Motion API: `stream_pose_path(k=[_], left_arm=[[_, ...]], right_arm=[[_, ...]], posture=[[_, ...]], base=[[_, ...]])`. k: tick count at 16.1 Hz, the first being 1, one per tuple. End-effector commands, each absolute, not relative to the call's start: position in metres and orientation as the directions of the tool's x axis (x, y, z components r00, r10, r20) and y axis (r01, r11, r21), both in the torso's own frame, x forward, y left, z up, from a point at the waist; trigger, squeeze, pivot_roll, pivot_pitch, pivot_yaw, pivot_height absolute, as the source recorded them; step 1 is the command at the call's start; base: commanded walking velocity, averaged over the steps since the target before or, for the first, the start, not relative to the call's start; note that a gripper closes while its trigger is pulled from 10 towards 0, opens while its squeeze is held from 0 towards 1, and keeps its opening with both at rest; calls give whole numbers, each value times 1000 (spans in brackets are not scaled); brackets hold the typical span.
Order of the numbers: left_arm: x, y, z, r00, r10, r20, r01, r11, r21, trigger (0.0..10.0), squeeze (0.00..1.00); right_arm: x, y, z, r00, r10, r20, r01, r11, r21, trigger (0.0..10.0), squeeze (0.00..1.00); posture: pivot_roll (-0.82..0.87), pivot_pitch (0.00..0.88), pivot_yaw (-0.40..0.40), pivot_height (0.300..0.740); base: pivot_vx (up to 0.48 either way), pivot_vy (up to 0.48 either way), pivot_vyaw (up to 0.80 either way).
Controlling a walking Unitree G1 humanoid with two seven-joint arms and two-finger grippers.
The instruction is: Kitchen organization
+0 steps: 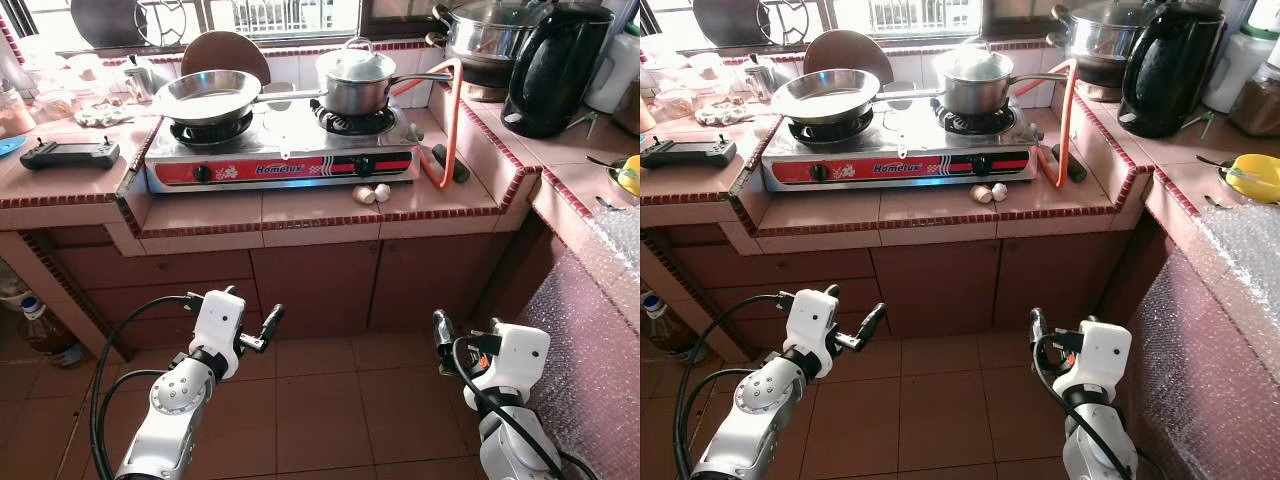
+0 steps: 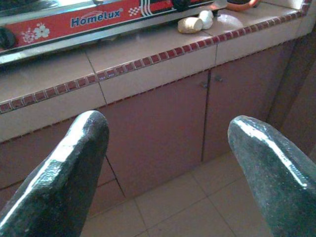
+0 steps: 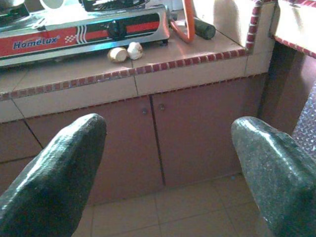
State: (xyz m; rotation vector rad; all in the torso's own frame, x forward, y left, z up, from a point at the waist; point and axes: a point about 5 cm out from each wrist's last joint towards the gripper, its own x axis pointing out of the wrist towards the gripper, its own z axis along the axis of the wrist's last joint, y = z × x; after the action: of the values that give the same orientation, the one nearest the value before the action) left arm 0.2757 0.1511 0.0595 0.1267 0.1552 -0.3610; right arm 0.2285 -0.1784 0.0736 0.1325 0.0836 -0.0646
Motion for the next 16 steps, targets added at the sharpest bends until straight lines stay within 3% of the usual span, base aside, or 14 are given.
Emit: stream_pose_path(k=[1,10,16], left_arm=[[339,104,113,932,-360,-51,362,931,39,10000,0],[345,105,115,942,-334,-14,334,937,102,10000,0],[346,142,116,973,-232,13,225,956,190,10000,0]], right_arm=[[256,-194,111,971,-239,-31,236,970,-60,10000,0],[258,-207,119,984,-178,-8,176,979,-106,10000,0],[262,-220,132,997,-77,-5,75,982,-170,10000,0]], posture=[[-102,0,70,740],[-109,0,62,740],[-75,0,-15,740]], base=[[0,0,0],[0,0,0],[0,0,0]])
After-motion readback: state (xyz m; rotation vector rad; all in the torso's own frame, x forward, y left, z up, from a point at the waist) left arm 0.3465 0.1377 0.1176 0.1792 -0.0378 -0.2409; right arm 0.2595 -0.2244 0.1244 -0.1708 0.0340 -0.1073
